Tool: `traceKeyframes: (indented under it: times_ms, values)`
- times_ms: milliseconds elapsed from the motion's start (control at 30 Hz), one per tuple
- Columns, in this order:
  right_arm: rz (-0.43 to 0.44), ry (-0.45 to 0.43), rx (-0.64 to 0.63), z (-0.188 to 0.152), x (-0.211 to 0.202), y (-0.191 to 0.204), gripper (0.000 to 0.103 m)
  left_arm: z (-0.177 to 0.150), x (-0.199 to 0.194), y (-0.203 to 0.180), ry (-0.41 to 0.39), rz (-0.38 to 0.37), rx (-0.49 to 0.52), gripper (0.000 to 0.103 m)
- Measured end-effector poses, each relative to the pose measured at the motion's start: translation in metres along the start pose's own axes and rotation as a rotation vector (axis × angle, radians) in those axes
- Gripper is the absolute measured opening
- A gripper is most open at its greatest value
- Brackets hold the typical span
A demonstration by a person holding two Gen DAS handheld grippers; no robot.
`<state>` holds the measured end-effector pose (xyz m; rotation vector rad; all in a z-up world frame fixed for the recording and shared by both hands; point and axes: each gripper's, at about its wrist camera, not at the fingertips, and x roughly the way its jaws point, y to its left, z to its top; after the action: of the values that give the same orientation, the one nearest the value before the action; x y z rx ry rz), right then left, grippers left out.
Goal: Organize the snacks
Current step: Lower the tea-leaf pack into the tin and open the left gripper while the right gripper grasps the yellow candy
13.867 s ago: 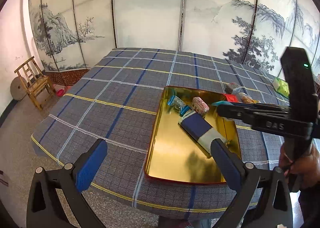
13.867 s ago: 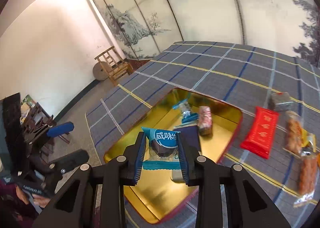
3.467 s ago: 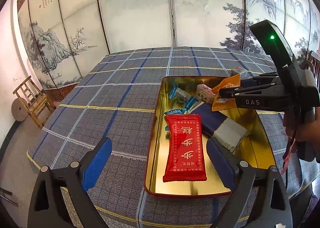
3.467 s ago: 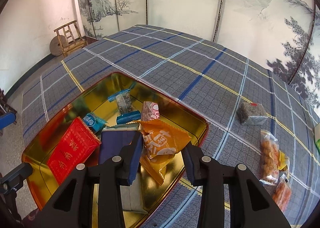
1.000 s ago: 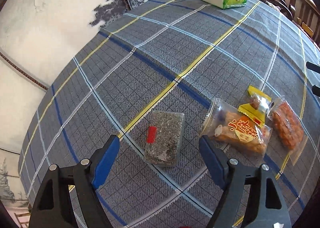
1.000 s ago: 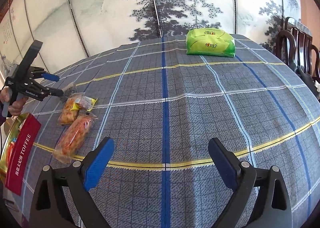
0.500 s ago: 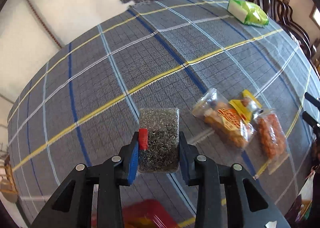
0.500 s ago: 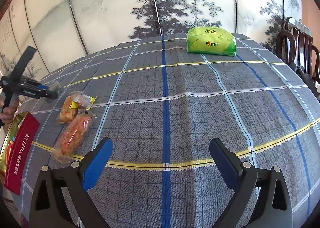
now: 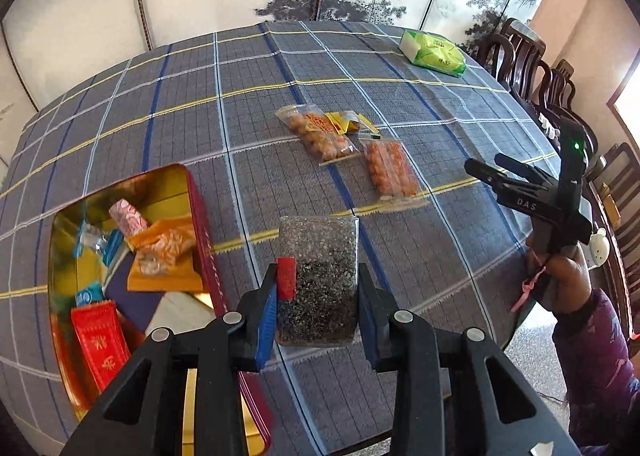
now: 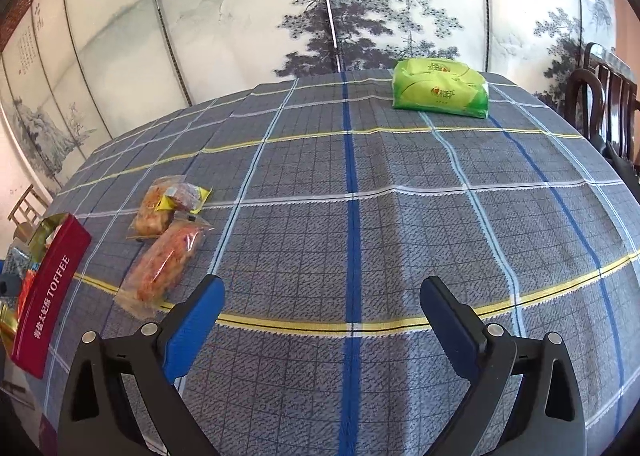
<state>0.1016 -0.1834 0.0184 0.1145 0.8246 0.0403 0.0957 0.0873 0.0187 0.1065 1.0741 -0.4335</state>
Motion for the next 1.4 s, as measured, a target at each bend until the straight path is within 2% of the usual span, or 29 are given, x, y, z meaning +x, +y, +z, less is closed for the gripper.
traceKeyframes:
  times_ms: [133,200,267,400,433,633,800,833,867,900,967,1033,1133,1233,1300,1400]
  values:
    - [0.124,-0.031,-0.039,0.023,-0.002,0.027,0.097,-0.018,-0.017,-0.004,-0.034,0.056,0.017,0.031]
    - [0.212,-0.035,-0.135,0.038,0.008,0.048,0.088,-0.021,-0.025,-0.002,-0.052,0.065,0.018,0.031]
    - [0.271,-0.001,-0.263,0.047,0.027,0.070,0.055,-0.023,-0.030,0.002,-0.064,0.065,0.013,0.031]
    - [0.315,0.079,-0.495,0.061,0.061,0.105,0.054,-0.019,-0.034,0.009,-0.077,0.069,-0.002,0.031]
    - [0.299,0.091,-0.550,0.065,0.069,0.112,0.054,-0.019,-0.033,0.010,-0.080,0.070,-0.005,0.031]
    - [0.345,0.194,-0.772,0.074,0.105,0.132,0.053,-0.010,-0.030,0.014,-0.080,0.036,-0.029,0.031]
    - [0.404,0.245,-0.853,0.080,0.125,0.140,0.044,-0.004,-0.027,0.014,-0.082,0.036,-0.029,0.031]
    - [0.400,0.263,-0.867,0.079,0.129,0.143,0.037,-0.003,-0.026,0.015,-0.078,0.033,-0.035,0.031]
    - [0.410,0.288,-0.868,0.076,0.133,0.145,0.030,-0.002,-0.025,0.016,-0.075,0.029,-0.044,0.031]
    - [0.426,0.284,-0.851,0.076,0.133,0.146,0.030,-0.002,-0.025,0.017,-0.075,0.027,-0.054,0.031]
    - [0.381,0.275,-0.822,0.075,0.130,0.144,0.030,-0.003,-0.027,0.021,-0.079,0.039,-0.068,0.031]
    - [0.377,0.223,-0.735,0.079,0.112,0.134,0.029,-0.007,-0.031,0.025,-0.089,0.047,-0.081,0.031]
    - [0.365,0.100,-0.580,0.082,0.067,0.110,0.029,-0.013,-0.043,0.033,-0.110,0.064,-0.105,0.031]
    - [0.272,0.007,-0.439,0.067,0.024,0.081,0.029,-0.025,-0.056,0.045,-0.131,0.101,-0.122,0.032]
    - [0.159,-0.034,-0.385,0.051,0.003,0.069,0.029,-0.034,-0.060,0.054,-0.131,0.121,-0.142,0.032]
    - [0.110,-0.035,-0.249,0.033,-0.008,0.045,0.029,-0.048,-0.063,0.068,-0.119,0.149,-0.168,0.032]
